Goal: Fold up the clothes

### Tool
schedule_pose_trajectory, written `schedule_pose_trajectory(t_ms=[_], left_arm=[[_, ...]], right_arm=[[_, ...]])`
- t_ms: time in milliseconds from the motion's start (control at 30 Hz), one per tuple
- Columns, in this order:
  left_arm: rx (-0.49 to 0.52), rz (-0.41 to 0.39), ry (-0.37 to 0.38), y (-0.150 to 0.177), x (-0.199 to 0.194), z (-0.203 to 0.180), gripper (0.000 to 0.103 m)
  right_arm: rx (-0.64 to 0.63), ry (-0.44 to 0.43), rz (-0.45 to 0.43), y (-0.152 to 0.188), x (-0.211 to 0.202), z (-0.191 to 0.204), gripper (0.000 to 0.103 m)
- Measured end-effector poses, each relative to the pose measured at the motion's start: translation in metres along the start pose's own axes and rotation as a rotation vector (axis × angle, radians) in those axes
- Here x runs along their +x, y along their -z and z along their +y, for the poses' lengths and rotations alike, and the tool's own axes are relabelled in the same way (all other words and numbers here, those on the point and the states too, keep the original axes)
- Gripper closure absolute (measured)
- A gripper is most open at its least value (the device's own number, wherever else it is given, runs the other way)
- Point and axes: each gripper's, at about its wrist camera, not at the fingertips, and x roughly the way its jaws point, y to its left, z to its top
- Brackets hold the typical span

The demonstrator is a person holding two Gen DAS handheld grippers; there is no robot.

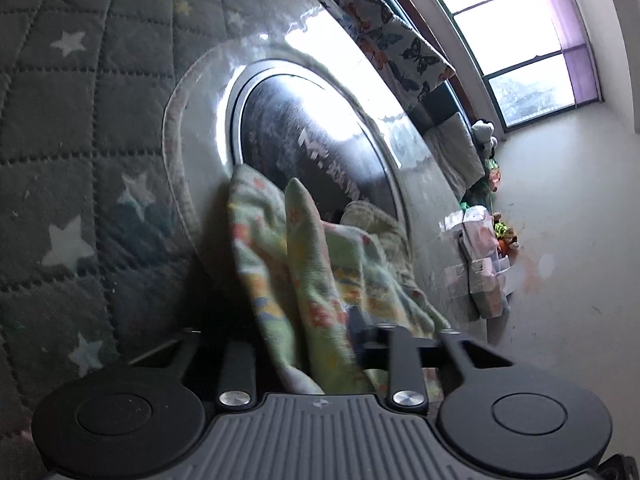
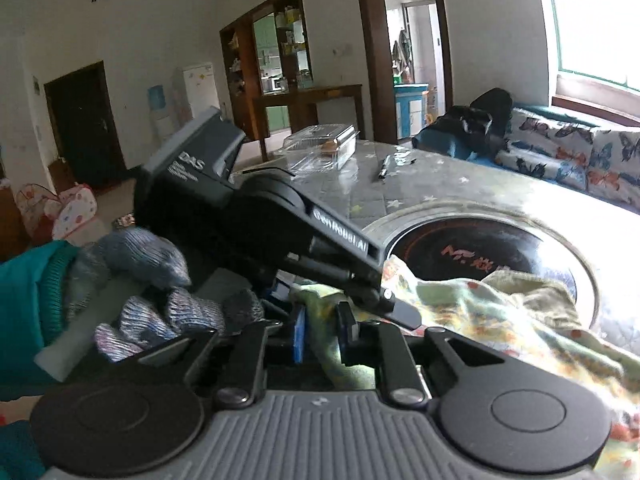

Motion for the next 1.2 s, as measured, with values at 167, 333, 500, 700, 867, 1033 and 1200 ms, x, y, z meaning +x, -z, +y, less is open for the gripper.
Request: schedule_pose_trajectory(t_ms=[167,333,500,700,867,1033,1200], left_arm=[[0.005,0.001,-0.003,0.0,-0.001,0.003,0.088],[0.043,-0.006,-0.021,0.002,-0.001,-0.001,0.088],[0.081,-0.009,-0.038,0.003,0.001,-0.006,0.087],[0.132,-0.018,-0.06,0.003,0.003,-0.011,0.086],[0.18,-0.027,-0.084,0.003,0.005,-0.017,0.086],[0.241,-0.042,-0.103,0.005,0.005,-0.024,0.087],[0.324,-0.064,-0.101,0.005,0.002,-0.042,0.091]], right_arm=[[0.04,0.047,-0.02,0.002,-0.018,-0.021,0.082],[0.126,0.219,-0.014,0.018,-0.036,-0.06,0.072],[0.234,0.413,0.004,0.038,-0.051,-0.117,0.066],[0.376,0.561,0.016,0.067,-0.065,-0.177,0.055],[0.439,0.534,-0.005,0.079,-0.07,-0.188,0.054],[0.422,0.512,-0.007,0.075,-0.062,-0.182,0.083],[0.423,0.527,-0.046,0.068,-0.078,-0.167,0.094]])
